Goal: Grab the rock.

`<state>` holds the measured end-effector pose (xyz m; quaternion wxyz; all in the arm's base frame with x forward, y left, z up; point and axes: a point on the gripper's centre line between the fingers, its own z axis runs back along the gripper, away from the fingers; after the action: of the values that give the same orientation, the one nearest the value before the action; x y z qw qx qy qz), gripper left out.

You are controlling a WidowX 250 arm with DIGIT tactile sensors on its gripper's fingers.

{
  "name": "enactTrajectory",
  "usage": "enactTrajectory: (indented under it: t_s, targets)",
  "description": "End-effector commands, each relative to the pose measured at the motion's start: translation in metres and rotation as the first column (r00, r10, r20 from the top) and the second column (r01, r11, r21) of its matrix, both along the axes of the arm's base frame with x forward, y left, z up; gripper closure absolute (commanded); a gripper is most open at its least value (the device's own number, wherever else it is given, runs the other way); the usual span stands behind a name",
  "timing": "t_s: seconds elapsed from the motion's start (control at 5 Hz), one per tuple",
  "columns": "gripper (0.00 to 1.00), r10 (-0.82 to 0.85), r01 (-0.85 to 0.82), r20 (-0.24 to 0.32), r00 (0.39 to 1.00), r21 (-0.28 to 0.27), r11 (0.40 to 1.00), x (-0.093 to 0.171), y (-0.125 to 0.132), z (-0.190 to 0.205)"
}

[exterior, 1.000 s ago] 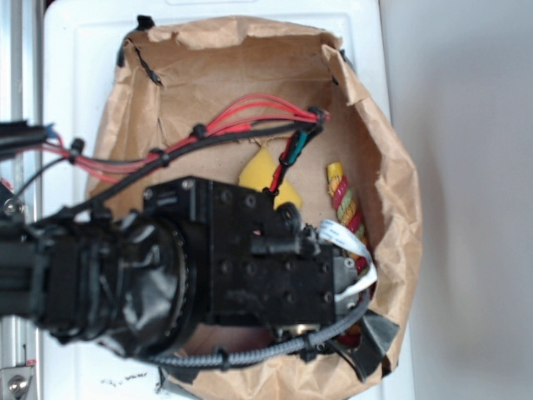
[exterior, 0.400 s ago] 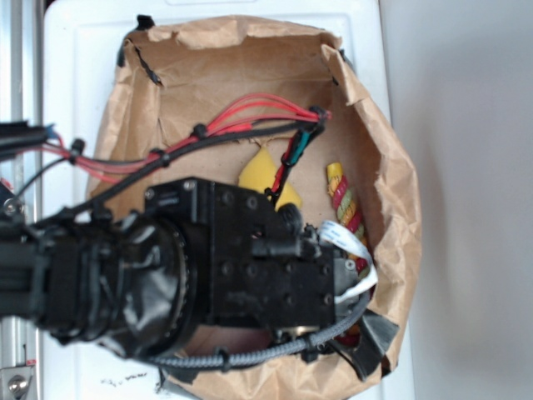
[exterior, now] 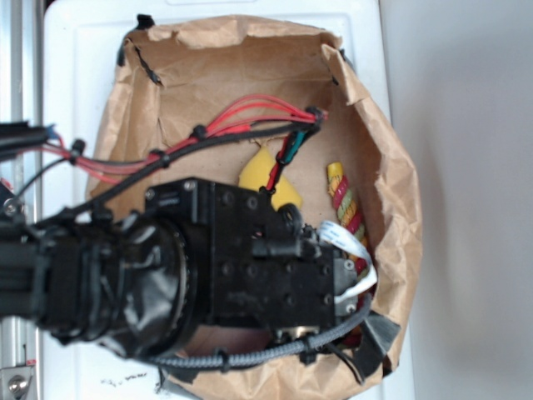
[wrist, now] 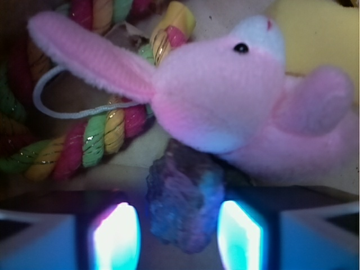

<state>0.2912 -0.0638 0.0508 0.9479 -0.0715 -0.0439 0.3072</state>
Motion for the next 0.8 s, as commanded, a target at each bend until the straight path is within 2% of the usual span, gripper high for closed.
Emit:
enactTrajectory:
  t_s: [0.0, 0.6]
  targets:
    - [0.00, -0.002, 0.002, 0.036, 0.999, -0.003, 1.000, 0.013, -0.001, 0.008]
    - [0.00, 0.016, -0.016, -0.010, 1.000, 0.007, 1.000, 0.026, -0.003, -0.007]
